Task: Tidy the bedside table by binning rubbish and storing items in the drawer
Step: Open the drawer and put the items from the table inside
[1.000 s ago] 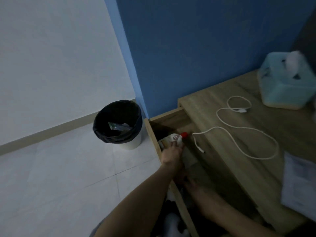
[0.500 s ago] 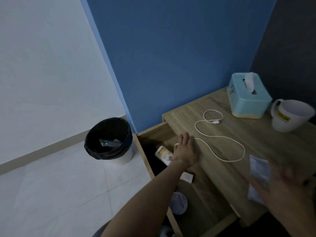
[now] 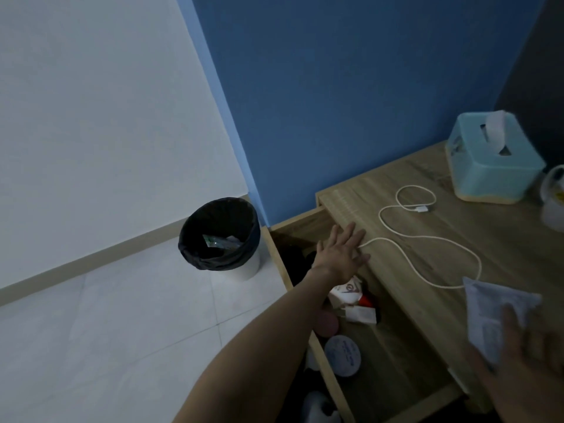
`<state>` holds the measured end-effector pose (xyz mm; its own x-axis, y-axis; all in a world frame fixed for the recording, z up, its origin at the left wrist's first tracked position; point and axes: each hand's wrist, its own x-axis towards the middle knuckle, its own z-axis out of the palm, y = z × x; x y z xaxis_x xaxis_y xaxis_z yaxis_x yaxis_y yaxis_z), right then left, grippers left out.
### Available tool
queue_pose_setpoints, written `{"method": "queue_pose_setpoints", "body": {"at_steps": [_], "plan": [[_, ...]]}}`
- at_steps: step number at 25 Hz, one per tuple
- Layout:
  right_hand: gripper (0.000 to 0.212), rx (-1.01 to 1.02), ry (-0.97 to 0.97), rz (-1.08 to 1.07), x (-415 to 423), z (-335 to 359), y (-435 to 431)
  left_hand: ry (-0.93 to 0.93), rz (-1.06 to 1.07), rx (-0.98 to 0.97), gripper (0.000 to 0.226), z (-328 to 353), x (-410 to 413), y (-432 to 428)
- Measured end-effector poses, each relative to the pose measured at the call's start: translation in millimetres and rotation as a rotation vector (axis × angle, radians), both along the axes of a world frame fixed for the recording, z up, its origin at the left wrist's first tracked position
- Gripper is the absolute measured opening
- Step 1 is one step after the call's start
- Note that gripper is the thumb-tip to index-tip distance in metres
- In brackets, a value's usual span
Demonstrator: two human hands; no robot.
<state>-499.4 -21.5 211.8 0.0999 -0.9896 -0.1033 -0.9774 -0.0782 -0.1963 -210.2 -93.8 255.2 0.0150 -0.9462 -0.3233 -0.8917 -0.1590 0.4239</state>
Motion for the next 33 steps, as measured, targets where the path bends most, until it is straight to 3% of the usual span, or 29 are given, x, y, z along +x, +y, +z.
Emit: {"method": "queue_pose_setpoints", "body": {"at_steps": [3,7,11,22,28,33], "plan": [[0.1,-0.054,0.074,0.051,12,-2,4,-0.01,-0.026,-0.006,0.06,1,3,1],[0.076,-0.269,-0.007,-0.008,30,14,13,0.008,-0.046,0.02,0.061,3,2,-2],[0.057,-0.356,-0.075,0.036,32,24,3,-0.013,-0.072,0.039,0.062,6,4,-7],[0.054,-0.297,-0.146,0.021,39,31,0,-0.031,-0.092,0.015,0.068,-3,6,-11],[0.062,-0.288,-0.326,0.019,39,44,6,-0.034,-0.113,-0.011,0.065,-10,14,-14],[0.059,-0.318,-0.304,0.333,79,51,40,0.0,-0.117,-0.052,0.064,-13,17,-11]]}}
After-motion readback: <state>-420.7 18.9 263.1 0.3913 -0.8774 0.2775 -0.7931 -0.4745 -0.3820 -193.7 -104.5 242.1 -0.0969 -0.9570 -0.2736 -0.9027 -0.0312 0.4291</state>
